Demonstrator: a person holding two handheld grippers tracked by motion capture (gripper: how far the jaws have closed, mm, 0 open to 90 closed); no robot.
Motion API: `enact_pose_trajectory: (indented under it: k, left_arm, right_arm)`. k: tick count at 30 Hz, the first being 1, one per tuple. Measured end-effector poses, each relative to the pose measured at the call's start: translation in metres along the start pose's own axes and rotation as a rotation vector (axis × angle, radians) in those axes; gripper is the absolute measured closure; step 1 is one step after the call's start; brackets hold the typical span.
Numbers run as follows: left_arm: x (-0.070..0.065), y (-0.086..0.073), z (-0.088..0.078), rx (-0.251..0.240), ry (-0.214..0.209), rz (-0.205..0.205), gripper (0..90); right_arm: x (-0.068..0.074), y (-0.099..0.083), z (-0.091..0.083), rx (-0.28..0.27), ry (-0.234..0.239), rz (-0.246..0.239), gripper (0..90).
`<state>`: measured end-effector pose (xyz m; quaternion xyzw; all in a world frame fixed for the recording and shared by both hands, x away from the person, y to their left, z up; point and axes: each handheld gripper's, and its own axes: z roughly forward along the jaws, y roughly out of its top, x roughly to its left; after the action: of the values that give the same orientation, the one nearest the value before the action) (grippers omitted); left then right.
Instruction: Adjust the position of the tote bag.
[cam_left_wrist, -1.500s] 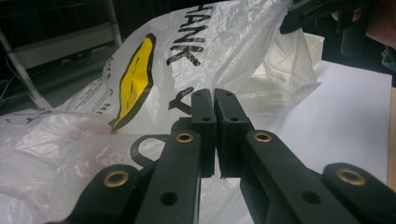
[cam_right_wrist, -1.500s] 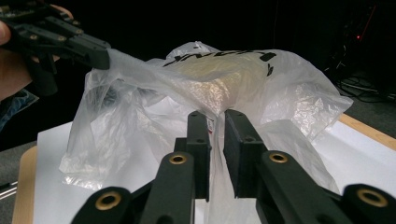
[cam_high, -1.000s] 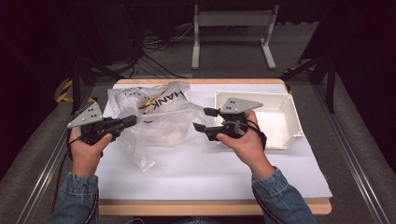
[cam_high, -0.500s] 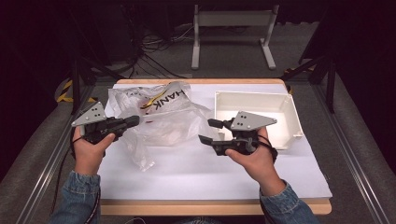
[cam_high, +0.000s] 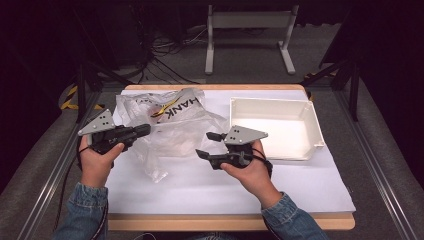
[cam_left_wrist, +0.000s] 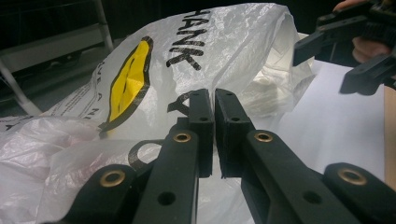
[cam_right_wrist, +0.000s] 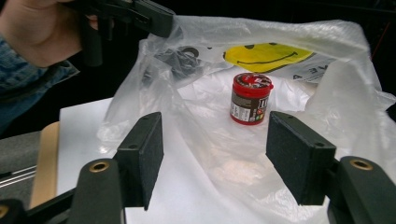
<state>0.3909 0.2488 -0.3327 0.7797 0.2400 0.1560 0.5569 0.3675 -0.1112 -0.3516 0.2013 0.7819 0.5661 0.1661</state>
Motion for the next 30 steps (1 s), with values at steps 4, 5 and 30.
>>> enact_pose_trajectory:
  k: [4,5,30]
  left_arm:
    - [0.0,0.0,0.001,0.003,-0.002,0.006,86.4]
    - [0.0,0.0,0.001,0.005,-0.004,0.009,86.4]
    - [0.006,-0.007,0.009,0.017,-0.011,-0.024,84.2]
  right_arm:
    - [0.0,-0.008,0.012,-0.009,-0.024,0.012,33.5]
    - [0.0,-0.01,0.015,-0.014,-0.029,0.013,32.5]
    - [-0.008,-0.05,0.098,0.135,-0.028,-0.016,17.0]
